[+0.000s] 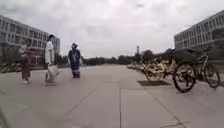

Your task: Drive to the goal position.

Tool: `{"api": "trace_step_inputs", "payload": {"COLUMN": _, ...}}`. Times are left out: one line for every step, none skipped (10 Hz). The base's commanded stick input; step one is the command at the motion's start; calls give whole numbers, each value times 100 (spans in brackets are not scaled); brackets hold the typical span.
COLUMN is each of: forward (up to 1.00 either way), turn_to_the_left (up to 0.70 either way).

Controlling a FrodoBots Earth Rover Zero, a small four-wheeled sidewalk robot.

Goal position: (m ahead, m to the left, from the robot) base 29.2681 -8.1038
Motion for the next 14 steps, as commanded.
{"api": "trace_step_inputs", "payload": {"forward": 70, "turn_to_the_left": -11}}
{"api": "trace_step_inputs", "payload": {"forward": 70, "turn_to_the_left": 0}}
{"api": "trace_step_inputs", "payload": {"forward": 70, "turn_to_the_left": -2}}
{"api": "trace_step_inputs", "payload": {"forward": 70, "turn_to_the_left": -14}}
{"api": "trace_step_inputs", "payload": {"forward": 70, "turn_to_the_left": -7}}
{"api": "trace_step_inputs", "payload": {"forward": 70, "turn_to_the_left": 0}}
{"api": "trace_step_inputs", "payload": {"forward": 70, "turn_to_the_left": 0}}
{"api": "trace_step_inputs", "payload": {"forward": 70, "turn_to_the_left": 0}}
{"api": "trace_step_inputs", "payload": {"forward": 70, "turn_to_the_left": -7}}
{"api": "trace_step_inputs", "payload": {"forward": 70, "turn_to_the_left": -14}}
{"api": "trace_step_inputs", "payload": {"forward": 70, "turn_to_the_left": -5}}
{"api": "trace_step_inputs", "payload": {"forward": 70, "turn_to_the_left": 0}}
{"api": "trace_step_inputs", "payload": {"forward": 70, "turn_to_the_left": 0}}
{"api": "trace_step_inputs", "payload": {"forward": 70, "turn_to_the_left": 0}}
